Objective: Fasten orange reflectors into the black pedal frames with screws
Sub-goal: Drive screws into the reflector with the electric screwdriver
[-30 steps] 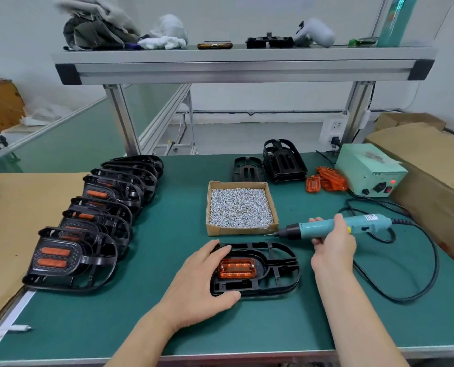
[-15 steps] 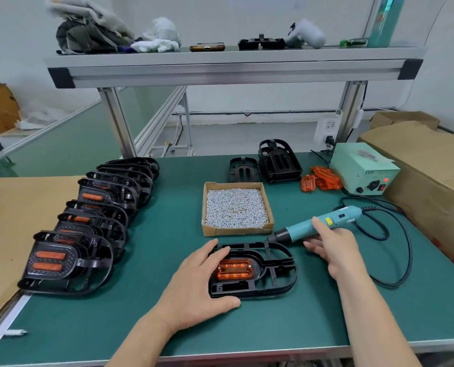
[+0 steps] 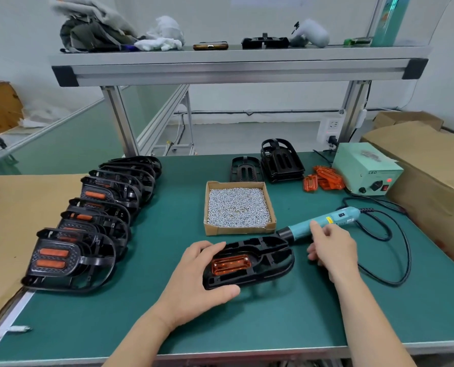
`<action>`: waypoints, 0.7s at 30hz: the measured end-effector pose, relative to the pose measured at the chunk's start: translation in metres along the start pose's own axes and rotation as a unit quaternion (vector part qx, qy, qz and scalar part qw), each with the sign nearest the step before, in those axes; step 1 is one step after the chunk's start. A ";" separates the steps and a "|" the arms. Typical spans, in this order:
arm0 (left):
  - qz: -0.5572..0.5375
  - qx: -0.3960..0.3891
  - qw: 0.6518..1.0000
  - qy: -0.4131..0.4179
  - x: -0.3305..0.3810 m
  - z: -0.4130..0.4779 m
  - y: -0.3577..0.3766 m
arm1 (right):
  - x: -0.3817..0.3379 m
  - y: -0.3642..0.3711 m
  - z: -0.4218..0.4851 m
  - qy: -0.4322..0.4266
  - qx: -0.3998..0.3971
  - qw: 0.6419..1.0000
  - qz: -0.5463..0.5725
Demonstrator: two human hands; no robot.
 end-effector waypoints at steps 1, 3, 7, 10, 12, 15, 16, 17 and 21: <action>-0.021 0.004 1.000 -0.003 0.001 -0.001 -0.002 | -0.002 0.001 -0.003 -0.026 0.011 0.999 -0.021; -0.059 0.016 0.998 -0.006 0.002 -0.002 -0.005 | -0.004 0.002 -0.007 -0.074 0.034 0.995 -0.050; -0.110 0.039 0.993 -0.007 0.003 -0.004 -0.011 | -0.011 0.004 -0.016 -0.159 0.051 0.984 -0.056; -0.137 0.049 0.989 -0.012 0.003 -0.004 -0.013 | -0.015 0.006 -0.021 -0.197 0.039 0.979 -0.034; -0.144 0.049 0.988 -0.015 0.004 -0.004 -0.013 | -0.017 0.007 -0.025 -0.230 0.028 0.973 0.004; -0.131 0.043 0.990 -0.011 0.006 -0.005 -0.013 | -0.027 0.012 -0.034 -0.336 -0.023 0.936 0.098; -0.121 0.041 0.992 -0.008 0.007 -0.005 -0.013 | -0.030 0.015 -0.038 -0.371 -0.046 0.919 0.120; -0.111 0.039 0.993 -0.005 0.008 -0.006 -0.012 | -0.034 0.018 -0.042 -0.401 -0.068 0.904 0.134; -0.110 0.042 0.993 0.001 0.007 -0.007 -0.012 | -0.039 0.025 -0.051 -0.447 -0.105 0.876 0.145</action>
Point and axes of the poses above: each hand's wrist, its own z-axis towards the middle knuckle, its own y-axis out of the palm, x = y × z, the point moved 3 cm from there along z, towards the middle knuckle, and after that the axes turned 6 degrees about -y, right-handed, at the moved point
